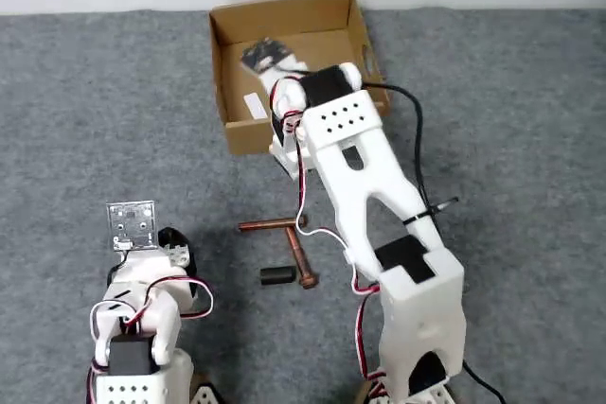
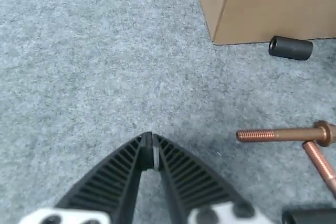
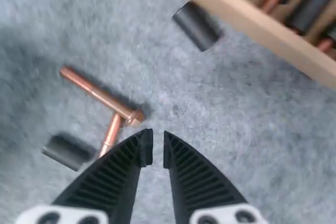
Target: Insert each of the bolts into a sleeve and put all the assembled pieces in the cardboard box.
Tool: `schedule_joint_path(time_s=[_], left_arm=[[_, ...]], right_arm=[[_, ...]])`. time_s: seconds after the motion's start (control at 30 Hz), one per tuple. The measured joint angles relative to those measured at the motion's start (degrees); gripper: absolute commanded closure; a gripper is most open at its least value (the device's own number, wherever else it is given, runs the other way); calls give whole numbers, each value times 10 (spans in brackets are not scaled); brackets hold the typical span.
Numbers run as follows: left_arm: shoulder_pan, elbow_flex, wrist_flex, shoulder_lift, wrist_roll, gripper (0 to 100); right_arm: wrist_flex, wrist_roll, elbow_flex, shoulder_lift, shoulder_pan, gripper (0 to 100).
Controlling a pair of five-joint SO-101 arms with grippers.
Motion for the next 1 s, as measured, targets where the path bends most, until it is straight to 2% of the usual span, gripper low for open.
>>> schedule_joint_path(time_s=[0.2, 1.0], left_arm=[[0, 0, 0, 0, 0, 995], [0, 0, 0, 0, 0, 995]], right_arm=[[-47, 62, 0, 61, 0, 812], [-286, 177, 0, 208, 2, 827]])
